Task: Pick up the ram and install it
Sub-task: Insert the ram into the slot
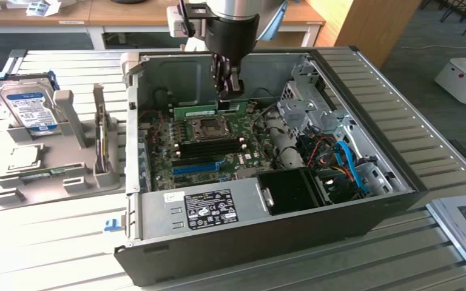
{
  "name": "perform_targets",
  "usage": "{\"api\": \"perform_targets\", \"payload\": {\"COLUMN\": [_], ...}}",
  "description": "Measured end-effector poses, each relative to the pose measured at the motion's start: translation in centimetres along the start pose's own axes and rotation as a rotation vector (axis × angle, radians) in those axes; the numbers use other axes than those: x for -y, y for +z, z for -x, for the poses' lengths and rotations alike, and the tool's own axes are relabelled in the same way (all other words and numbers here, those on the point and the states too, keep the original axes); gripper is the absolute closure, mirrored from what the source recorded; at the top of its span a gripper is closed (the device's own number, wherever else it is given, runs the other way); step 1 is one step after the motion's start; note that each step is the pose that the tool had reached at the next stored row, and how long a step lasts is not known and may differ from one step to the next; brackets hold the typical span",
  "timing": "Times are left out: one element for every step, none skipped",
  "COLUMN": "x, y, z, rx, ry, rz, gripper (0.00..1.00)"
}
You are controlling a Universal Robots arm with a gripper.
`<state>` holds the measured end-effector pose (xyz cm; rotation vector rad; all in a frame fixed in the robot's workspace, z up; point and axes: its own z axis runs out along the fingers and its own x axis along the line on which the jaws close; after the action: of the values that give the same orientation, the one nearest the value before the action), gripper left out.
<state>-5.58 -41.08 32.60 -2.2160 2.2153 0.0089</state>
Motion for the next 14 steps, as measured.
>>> {"api": "perform_targets", "payload": {"x": [0.00,0.00,0.00,0.00,0.00,0.00,0.00,0.00,0.00,0.00,0.00,0.00,0.00,0.00], "y": [0.12,0.24,0.36,0.48,0.60,0.72,0.84,0.96,1.08,1.19,1.31,1.44,1.55,1.67], "z": [0.0,0.0,0.0,0.0,0.0,0.0,0.0,0.0,0.0,0.0,0.0,0.0,0.0,0.0], "rx": [0.0000,0.0000,0.0000,0.0000,-0.0001,0.0000,0.0000,0.0000,-0.0001,0.0000,0.0000,0.0001,0.0000,0.0000], "ry": [0.000,0.000,0.000,0.001,0.001,0.001,0.001,0.001,0.001,0.002,0.002,0.002,0.002,0.002], "rz": [0.0000,0.0000,0.0000,0.0000,0.0000,0.0000,-0.0001,0.0000,0.0000,0.0000,-0.0001,-0.0001,0.0000,0.0000], "gripper": [0.88,0.88,0.88,0.88,0.88,0.88,0.88,0.88,0.88,0.88,0.88,0.88,0.88,0.88]}}
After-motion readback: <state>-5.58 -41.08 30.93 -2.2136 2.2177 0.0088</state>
